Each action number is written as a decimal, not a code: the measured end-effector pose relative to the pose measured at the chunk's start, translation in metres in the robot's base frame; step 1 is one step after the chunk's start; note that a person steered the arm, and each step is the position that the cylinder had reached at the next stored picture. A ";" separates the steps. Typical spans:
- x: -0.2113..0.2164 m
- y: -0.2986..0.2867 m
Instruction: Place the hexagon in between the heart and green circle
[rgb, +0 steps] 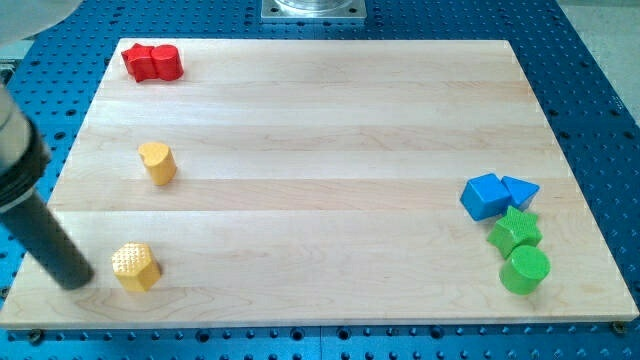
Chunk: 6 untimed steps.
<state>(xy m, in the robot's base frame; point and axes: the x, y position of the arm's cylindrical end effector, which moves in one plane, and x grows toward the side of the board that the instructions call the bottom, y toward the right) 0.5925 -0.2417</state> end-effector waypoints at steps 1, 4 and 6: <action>0.002 0.030; -0.024 0.132; -0.056 0.236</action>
